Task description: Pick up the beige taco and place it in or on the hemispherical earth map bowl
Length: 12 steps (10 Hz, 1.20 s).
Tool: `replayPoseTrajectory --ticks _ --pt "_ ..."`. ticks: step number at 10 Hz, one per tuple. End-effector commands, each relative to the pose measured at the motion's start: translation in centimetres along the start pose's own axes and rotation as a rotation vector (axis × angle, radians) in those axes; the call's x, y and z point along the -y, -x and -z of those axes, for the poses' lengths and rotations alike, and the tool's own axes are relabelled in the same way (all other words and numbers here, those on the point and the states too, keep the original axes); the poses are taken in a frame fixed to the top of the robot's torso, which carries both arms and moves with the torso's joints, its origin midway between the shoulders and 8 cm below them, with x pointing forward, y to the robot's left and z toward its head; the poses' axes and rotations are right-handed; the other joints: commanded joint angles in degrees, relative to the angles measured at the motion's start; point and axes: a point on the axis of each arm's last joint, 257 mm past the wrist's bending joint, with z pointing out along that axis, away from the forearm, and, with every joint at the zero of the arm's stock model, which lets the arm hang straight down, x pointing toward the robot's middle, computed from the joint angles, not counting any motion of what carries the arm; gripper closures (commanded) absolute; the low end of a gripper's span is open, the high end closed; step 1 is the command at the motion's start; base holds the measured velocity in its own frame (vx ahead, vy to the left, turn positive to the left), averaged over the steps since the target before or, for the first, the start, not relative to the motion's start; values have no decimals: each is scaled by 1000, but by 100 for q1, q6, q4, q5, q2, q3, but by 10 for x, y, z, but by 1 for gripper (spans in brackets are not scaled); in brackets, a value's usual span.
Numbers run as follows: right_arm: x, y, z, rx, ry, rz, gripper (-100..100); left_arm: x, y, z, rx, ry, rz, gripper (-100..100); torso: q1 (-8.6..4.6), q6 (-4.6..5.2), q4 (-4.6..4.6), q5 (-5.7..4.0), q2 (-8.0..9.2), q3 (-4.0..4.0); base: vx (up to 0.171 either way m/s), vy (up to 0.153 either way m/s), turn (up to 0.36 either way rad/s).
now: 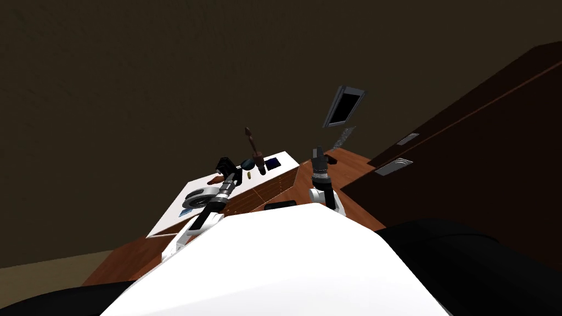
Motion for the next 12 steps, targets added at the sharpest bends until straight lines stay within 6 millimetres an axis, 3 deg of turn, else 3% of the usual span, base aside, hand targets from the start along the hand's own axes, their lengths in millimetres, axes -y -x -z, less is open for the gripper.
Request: replayPoseTrajectory --ticks 1,3,4,6,7,8,9,11,12 --pt "0 0 0 0 0 0 0 -17 0 2 -8 51 -8 -100 0 0 0 0 0 0 -6 -11 -97" --pt "0 0 0 0 0 0 0 -62 6 6 -35 179 -26 -100 -1 -2 0 0 0 0 -3 -24 -248" --pt "0 0 0 0 0 0 0 -65 10 7 -37 188 -38 -100 -4 0 0 -1 -2 -1 1 -13 -91" --pt "0 0 0 0 0 0 0 -107 18 15 -62 313 -63 -100 -1 -4 0 -1 -1 -1 2 -24 -206" --pt "0 0 0 0 0 0 0 -110 23 16 -64 324 -79 -100 -3 -2 0 -1 -3 -2 4 -16 -115" --pt "0 0 0 0 0 0 0 -132 29 22 -74 389 -97 -100 -1 -6 -1 -1 -4 -2 6 -22 -224" --pt "0 0 0 0 0 0 0 -131 31 22 -76 389 -103 -100 -3 -3 -1 -1 -4 -2 4 -12 -87" --pt "0 0 0 0 0 0 0 -170 44 37 -94 513 -142 -100 -1 -3 -1 -1 -5 -2 12 -23 -234" --pt "0 0 0 0 0 0 0 -169 50 37 -97 515 -159 -100 -3 -4 -1 -1 -7 -4 14 -17 -99"
